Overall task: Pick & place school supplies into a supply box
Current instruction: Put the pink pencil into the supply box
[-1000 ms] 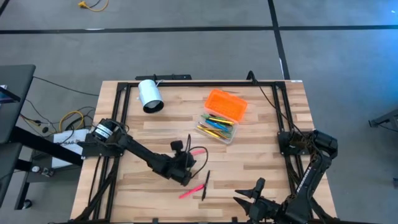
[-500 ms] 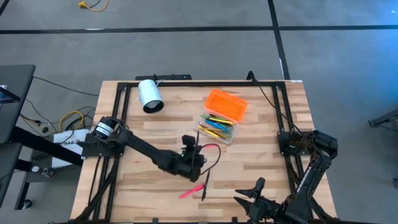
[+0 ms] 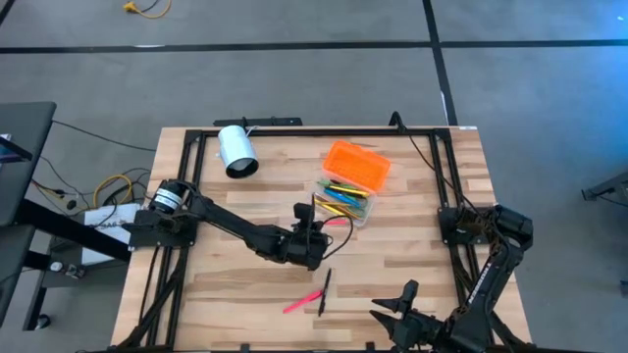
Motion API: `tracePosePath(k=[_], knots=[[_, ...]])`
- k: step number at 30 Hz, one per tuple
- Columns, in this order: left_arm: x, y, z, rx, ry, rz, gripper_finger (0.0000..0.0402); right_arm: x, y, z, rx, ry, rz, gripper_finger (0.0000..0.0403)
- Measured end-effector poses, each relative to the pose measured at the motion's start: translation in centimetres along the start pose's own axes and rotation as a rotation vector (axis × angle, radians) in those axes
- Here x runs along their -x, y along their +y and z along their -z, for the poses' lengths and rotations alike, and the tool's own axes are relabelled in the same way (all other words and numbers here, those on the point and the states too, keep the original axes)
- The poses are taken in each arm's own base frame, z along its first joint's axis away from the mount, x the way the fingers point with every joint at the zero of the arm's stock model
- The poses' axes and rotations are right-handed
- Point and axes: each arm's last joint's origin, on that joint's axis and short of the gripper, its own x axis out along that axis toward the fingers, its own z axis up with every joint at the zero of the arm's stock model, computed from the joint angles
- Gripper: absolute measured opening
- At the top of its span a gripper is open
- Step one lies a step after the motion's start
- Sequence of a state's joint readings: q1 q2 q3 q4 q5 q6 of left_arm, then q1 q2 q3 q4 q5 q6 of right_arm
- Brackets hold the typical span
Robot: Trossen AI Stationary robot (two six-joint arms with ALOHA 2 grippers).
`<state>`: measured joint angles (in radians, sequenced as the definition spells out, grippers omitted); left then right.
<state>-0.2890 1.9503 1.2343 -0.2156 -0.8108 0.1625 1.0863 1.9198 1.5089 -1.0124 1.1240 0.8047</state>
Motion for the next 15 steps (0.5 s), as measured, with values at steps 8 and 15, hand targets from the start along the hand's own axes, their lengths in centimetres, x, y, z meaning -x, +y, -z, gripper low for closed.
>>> tracePosePath(k=[8,15], knots=[[-2.3,2.4,-0.5,0.025,-0.064,0.055,0.0004,0.0,0.0,0.0,-0.006,0.001,0.001,0.0122],[-3.8,4.4,-1.1,0.054,-0.150,0.076,0.0004,0.5,0.2,0.1,-0.002,-0.006,-0.011,0.0122]])
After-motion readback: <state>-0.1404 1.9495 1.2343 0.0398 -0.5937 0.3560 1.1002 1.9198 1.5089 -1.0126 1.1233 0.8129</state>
